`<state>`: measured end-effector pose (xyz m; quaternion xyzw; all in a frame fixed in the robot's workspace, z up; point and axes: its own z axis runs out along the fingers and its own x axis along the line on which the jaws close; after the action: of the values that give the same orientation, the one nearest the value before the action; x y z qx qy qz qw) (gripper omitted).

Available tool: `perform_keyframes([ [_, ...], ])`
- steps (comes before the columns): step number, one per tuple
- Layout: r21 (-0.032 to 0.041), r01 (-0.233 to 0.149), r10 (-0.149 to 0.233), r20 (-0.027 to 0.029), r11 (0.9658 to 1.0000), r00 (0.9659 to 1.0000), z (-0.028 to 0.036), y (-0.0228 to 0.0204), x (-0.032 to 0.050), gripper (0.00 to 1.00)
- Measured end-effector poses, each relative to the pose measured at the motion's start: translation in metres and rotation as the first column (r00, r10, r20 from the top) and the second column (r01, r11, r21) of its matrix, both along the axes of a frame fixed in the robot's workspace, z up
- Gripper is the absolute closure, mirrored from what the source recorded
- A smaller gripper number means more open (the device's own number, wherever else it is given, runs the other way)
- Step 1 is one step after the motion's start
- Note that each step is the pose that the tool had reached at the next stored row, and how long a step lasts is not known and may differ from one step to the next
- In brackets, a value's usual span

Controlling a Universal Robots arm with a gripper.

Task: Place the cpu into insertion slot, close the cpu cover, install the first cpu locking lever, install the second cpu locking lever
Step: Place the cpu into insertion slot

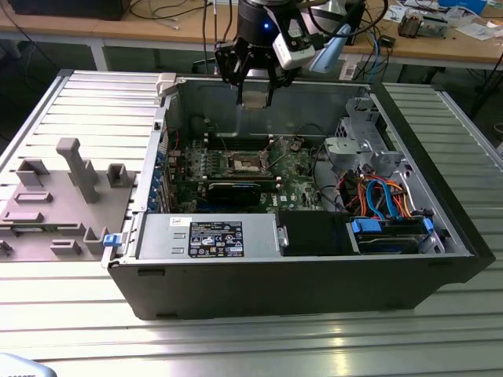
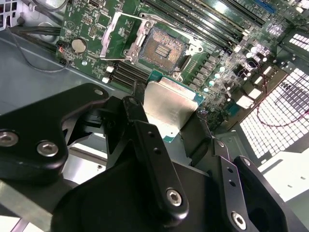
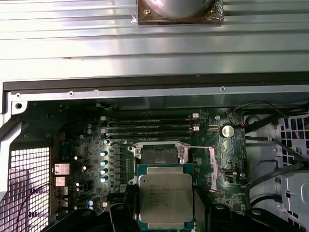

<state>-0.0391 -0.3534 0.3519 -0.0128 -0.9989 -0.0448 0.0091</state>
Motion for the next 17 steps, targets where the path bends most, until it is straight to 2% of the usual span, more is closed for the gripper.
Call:
perform_keyframes([
  [17, -0.0001, 0.0, 0.0, 0.0, 1.0, 1.0, -0.0061, 0.0, 0.0, 0.45],
])
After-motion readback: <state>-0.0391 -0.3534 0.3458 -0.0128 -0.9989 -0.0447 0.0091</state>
